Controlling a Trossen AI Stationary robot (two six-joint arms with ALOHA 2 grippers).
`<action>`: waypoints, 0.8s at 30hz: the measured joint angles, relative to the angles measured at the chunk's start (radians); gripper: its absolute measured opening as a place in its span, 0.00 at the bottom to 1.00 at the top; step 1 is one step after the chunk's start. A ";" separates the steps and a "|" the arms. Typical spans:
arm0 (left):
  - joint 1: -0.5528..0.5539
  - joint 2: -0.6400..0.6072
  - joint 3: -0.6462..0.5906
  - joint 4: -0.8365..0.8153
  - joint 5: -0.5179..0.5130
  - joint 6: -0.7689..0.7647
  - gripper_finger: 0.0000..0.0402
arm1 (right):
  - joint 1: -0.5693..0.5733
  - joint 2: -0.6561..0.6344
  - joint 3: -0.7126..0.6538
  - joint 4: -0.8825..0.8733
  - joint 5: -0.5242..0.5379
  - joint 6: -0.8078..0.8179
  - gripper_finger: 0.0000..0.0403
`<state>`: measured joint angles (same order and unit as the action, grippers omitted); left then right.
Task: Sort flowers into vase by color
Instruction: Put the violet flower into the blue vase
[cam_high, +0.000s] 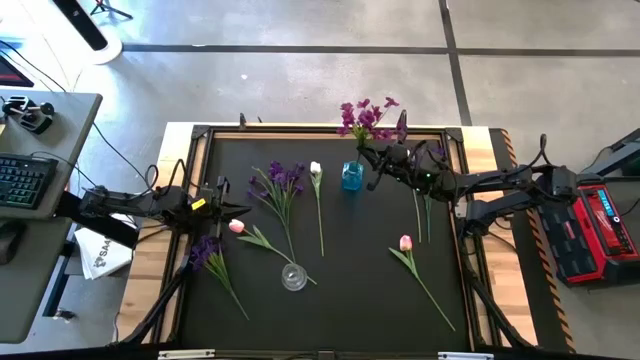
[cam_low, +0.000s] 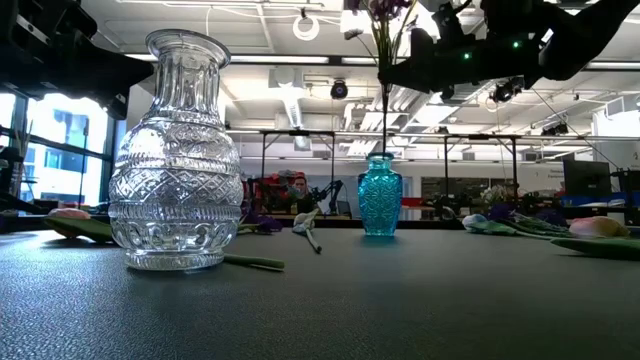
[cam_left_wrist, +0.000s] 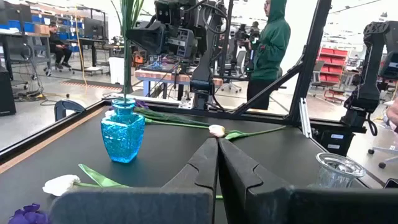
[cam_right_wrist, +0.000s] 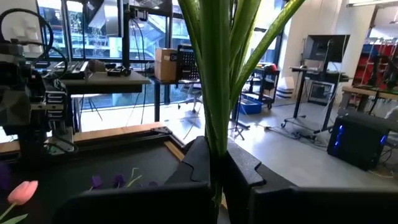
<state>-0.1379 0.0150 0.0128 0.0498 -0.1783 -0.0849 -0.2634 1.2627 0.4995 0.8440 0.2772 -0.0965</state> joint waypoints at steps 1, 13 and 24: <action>0.000 0.000 0.000 0.000 0.000 0.000 0.00 | 0.000 0.006 0.000 -0.002 0.000 0.010 0.00; 0.000 0.000 0.000 0.000 0.000 0.007 0.00 | -0.001 0.150 0.010 0.031 0.007 0.073 0.00; 0.000 0.000 0.000 -0.007 0.000 0.008 0.00 | -0.001 0.152 0.010 -0.020 0.018 0.072 0.29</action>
<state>-0.1379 0.0148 0.0128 0.0431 -0.1787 -0.0765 -0.2642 1.4143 0.5095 0.8242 0.2956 -0.0247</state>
